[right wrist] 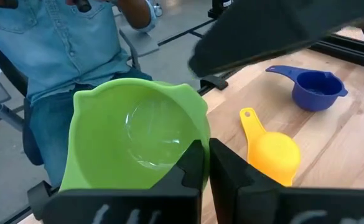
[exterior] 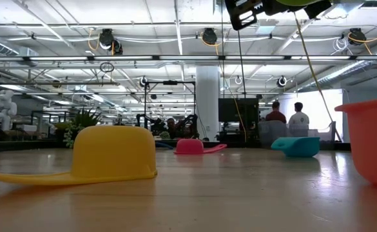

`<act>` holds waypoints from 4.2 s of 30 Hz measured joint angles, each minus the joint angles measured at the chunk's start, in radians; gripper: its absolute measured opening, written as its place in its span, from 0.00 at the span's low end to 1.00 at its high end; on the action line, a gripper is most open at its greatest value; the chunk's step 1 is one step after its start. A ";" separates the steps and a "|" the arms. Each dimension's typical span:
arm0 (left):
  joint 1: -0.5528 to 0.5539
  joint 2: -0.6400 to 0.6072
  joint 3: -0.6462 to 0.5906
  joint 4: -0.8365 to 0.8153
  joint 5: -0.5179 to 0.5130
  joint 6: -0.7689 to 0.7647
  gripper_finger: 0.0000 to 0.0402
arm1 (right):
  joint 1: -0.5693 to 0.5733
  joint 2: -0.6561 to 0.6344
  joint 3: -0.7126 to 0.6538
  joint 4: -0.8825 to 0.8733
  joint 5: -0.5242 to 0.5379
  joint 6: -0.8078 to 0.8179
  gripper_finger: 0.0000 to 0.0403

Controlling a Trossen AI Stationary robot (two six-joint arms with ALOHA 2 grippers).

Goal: Nest measuring cups in basket
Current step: Stack the green measuring cup on top of the orange measuring cup

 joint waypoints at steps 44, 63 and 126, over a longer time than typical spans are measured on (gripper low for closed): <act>0.104 0.032 -0.001 0.031 0.256 -0.036 0.02 | -0.022 0.000 -0.001 -0.020 -0.003 0.082 0.00; 0.107 0.031 0.000 -0.028 0.194 -0.054 0.00 | -0.021 -0.073 -0.001 -0.106 0.182 0.170 0.34; 0.167 -0.550 -0.822 0.852 0.076 -0.278 0.00 | 0.511 -0.046 -0.201 0.933 1.598 -0.425 0.39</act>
